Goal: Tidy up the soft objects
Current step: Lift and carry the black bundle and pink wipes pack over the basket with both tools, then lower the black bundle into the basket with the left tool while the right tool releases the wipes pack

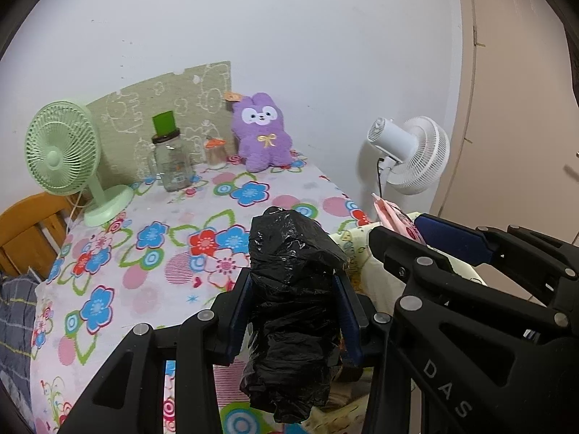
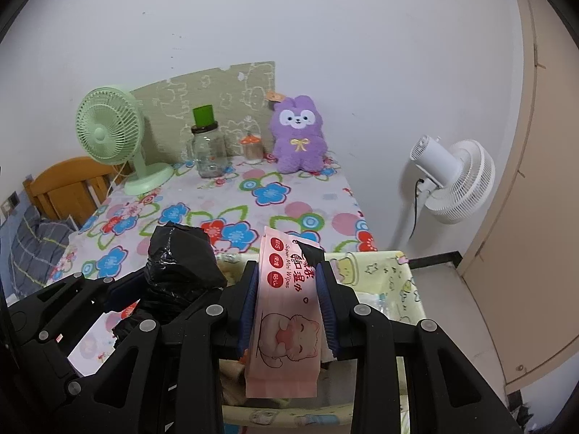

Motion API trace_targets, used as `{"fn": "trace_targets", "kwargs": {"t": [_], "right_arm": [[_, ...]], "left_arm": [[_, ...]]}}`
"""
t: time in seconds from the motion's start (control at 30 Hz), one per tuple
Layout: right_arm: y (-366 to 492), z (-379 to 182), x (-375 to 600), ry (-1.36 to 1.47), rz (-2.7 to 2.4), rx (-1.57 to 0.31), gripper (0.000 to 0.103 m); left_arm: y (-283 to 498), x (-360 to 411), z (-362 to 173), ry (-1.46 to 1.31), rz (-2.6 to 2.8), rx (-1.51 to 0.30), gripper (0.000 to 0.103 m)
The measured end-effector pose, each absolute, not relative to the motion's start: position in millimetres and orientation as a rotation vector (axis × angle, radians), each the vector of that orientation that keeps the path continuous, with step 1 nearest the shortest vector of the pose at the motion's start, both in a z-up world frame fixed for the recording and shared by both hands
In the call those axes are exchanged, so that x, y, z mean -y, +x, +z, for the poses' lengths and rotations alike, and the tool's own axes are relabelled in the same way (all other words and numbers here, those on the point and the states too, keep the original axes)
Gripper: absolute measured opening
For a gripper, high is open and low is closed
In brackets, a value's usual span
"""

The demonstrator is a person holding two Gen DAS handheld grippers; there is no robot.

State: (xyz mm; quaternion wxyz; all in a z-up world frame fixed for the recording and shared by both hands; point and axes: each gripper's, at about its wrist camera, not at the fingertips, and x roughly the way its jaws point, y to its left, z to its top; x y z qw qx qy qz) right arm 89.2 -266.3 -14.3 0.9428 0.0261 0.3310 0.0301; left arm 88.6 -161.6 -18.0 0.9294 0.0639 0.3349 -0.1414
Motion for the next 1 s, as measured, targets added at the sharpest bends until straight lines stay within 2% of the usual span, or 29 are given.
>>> {"fn": "trace_targets", "kwargs": {"t": [0.53,0.57,0.67,0.7,1.0], "right_arm": [[104,-44,304,0.094,0.012,-0.738,0.035],[104,-45,306,0.098,0.01,-0.742,0.035],[107,-51,310,0.11,0.006,-0.757,0.035],[107,-53,311,0.115,0.007,-0.76,0.035],[117,-59,311,0.145,0.039,-0.77,0.035]], "left_arm": [[107,200,-44,0.142,-0.361,-0.769,0.046],[108,202,-46,0.142,-0.366,-0.777,0.048],[111,205,-50,0.146,-0.369,-0.792,0.065],[112,205,-50,0.149,-0.368,-0.789,0.068],[117,203,-50,0.175,-0.33,-0.79,0.077]]}}
